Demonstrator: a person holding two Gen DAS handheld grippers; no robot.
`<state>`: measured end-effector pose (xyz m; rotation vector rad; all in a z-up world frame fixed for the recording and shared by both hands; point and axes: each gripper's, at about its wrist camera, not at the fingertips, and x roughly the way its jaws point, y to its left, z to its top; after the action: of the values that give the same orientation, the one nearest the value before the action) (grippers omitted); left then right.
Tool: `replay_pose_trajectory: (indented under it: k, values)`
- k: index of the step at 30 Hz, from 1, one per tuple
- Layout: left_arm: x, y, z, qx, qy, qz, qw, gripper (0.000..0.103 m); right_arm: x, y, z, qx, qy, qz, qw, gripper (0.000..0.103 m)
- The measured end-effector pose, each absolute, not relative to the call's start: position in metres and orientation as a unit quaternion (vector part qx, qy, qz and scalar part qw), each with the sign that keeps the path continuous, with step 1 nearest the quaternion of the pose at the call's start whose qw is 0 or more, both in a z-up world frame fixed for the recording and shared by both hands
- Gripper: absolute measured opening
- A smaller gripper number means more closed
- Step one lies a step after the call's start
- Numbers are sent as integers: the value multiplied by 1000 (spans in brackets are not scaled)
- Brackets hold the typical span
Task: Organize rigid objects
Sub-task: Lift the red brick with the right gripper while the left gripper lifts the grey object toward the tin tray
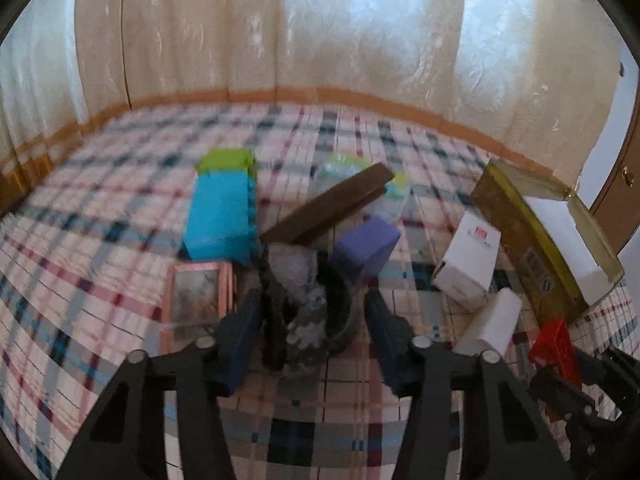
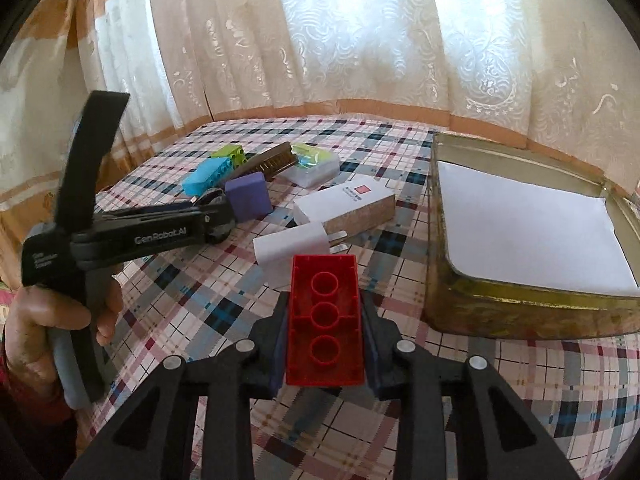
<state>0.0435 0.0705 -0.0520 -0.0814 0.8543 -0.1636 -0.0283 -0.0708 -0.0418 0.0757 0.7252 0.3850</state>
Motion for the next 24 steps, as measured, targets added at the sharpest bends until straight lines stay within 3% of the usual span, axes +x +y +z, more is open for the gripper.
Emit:
replay_pose_trajectory:
  k: [11,24]
  values:
    - [42,76,-54,-64,414,-85,904,43,-28,-74,-43,41,345,184,920,34]
    - [-4,72,-17,-64,318,-90,942,43,-40,-93,-26,69,291,168,939,34]
